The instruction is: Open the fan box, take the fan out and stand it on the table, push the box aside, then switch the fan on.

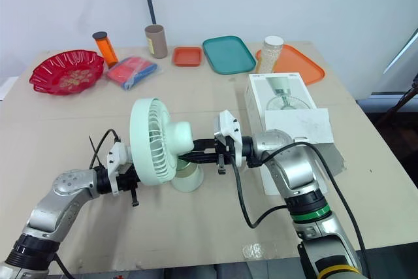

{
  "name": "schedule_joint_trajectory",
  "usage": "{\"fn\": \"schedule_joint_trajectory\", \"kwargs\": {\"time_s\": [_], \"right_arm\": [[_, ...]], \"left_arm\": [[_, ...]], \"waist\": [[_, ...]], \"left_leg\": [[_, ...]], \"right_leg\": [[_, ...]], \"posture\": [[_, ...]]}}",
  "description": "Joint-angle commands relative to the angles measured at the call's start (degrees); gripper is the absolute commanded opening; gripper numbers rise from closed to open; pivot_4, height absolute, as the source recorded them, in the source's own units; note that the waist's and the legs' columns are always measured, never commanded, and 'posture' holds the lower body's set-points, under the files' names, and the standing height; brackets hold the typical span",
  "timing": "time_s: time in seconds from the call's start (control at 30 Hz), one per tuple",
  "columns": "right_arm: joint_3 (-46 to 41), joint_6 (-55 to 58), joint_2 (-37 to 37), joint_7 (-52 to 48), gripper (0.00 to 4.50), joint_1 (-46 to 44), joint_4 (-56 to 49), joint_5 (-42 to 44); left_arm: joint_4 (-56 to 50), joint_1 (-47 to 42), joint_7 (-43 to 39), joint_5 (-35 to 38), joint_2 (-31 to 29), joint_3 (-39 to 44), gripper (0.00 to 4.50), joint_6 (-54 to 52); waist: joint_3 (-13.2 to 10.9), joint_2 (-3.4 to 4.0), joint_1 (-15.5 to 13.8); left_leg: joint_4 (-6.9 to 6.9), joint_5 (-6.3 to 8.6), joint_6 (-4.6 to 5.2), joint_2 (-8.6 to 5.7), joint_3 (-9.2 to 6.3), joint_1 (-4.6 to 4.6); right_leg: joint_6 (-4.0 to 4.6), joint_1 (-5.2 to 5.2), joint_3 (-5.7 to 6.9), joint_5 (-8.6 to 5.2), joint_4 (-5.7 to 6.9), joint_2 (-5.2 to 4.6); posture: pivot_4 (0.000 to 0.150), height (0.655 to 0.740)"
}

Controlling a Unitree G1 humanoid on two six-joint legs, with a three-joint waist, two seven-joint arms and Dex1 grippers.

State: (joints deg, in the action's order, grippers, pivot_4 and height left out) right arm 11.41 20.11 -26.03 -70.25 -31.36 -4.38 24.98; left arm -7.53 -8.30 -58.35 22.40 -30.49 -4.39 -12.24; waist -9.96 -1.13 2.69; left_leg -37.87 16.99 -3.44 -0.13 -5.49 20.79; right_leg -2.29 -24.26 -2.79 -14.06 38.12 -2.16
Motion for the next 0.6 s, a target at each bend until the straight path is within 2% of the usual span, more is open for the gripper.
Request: {"fn": "schedule_joint_trajectory", "kwargs": {"time_s": [0.03, 0.6], "right_arm": [[-0.4, -0.8, 0.4, 0.5, 0.38, -0.3, -3.1, 0.8], [0.3, -0.2, 1.2, 1.2, 0.38, 0.2, -3.6, 1.1]], "left_arm": [[-1.5, -0.7, -0.9, 0.0, 0.2, -1.2, 0.05, 0.7], [-1.9, -1.0, -1.1, -0.2, 0.1, -1.8, 0.05, 0.1]], "waist": [[0.0, 0.00, 0.0], [0.0, 0.00, 0.0]], "left_leg": [[0.00, 0.00, 0.00, 0.00, 0.00, 0.00], [-0.02, 0.01, 0.01, 0.00, -0.01, 0.00]], "right_leg": [[0.00, 0.00, 0.00, 0.00, 0.00, 0.00], [0.00, 0.02, 0.01, 0.00, 0.00, 0.00]], "posture": [[0.150, 0.7400], [0.150, 0.7400]]}}
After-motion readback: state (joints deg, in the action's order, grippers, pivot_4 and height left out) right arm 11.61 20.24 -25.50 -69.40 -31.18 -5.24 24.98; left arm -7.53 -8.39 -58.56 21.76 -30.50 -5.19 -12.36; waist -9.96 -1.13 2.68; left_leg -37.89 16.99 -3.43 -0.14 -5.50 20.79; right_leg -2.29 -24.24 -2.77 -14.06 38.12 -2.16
